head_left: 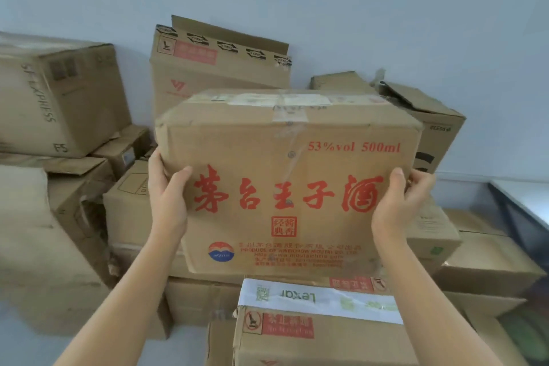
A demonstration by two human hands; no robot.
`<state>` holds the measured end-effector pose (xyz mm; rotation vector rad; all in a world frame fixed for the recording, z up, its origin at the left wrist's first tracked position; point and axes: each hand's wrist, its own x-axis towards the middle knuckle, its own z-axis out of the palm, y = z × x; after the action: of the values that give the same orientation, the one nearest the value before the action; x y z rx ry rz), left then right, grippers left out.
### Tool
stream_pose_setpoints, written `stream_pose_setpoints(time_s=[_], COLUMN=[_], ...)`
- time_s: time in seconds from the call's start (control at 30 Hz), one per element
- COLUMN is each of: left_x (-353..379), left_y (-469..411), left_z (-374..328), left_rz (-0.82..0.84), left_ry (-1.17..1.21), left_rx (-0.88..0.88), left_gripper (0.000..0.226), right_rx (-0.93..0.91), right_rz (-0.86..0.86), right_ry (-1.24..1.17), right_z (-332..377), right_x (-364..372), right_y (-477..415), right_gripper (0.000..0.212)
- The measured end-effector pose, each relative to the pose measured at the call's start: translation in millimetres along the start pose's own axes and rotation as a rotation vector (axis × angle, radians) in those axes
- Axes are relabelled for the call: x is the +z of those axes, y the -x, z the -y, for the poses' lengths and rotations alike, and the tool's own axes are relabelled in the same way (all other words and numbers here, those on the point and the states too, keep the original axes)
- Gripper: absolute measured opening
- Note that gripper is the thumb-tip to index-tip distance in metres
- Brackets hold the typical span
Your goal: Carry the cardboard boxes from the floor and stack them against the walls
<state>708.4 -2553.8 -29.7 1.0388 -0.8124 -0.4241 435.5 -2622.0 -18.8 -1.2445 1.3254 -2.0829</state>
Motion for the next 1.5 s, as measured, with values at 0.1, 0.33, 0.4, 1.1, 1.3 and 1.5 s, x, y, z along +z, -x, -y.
stream_pose_setpoints(time_s=[0.1,0.33,0.4,1.1,1.3,1.5], left_x=[26,109,121,94,80,60], left_y=[14,17,17,57,66,107], left_z=[40,87,96,117,118,105], left_rz=[0.096,0.281,0.297,0.324,0.32,0.136], left_ry=[-0.032,-0.141,-0.173,-0.333,-0.352,-0.289], left_rx=[-0.083,-0.141,-0.133,-0.326,-0.374,-0.464], left_gripper=[0.063,0.073,0.072,0.081,0.076,0.052], right_rx=[-0.001,0.267,0.33,0.394,0.471,0.55], right_rz=[-0.029,0.123,0.175,0.289,0.301,0.33], right_ry=[0.061,0.251,0.271,0.286,0.299,0.304], right_z=[-30,-93,-103,-123,-126,-114], right_x=[-18,-64,-63,-104,-113,-127], right_y=[-16,-53,-65,-41,-29,-4], right_gripper=[0.011,0.046,0.058,0.069,0.098,0.079])
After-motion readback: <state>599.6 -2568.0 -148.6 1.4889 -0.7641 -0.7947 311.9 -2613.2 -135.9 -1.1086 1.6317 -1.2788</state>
